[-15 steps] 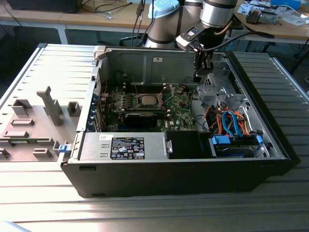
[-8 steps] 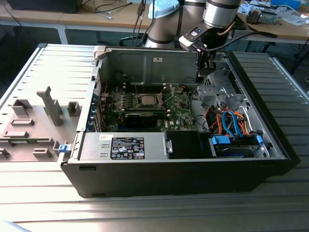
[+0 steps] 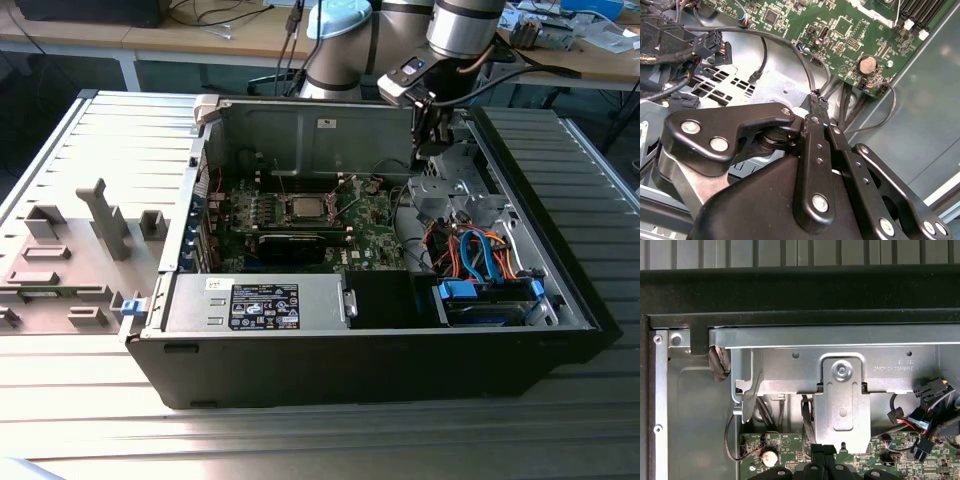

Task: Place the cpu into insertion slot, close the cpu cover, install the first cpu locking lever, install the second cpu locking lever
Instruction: 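Close the cpu cover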

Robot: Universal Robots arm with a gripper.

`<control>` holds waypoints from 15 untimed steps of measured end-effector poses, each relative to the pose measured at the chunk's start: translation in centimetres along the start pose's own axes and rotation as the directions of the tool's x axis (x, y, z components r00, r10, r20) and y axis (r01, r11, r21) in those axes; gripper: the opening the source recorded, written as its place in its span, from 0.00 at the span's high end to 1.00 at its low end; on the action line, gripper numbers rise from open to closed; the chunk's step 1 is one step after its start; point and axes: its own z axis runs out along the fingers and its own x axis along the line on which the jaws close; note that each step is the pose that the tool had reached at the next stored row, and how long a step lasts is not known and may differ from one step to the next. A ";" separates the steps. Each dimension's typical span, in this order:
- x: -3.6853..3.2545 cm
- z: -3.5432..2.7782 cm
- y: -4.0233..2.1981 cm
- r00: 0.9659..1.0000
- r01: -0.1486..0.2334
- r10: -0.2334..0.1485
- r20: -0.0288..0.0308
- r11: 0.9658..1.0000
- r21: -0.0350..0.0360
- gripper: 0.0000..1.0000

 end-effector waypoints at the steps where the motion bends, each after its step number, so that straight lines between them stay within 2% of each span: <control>1: 0.00 0.00 0.06 1.000 0.000 0.000 0.000 1.000 0.000 0.89; 15: 0.02 0.00 1.17 1.000 0.000 0.000 0.000 1.000 0.000 0.89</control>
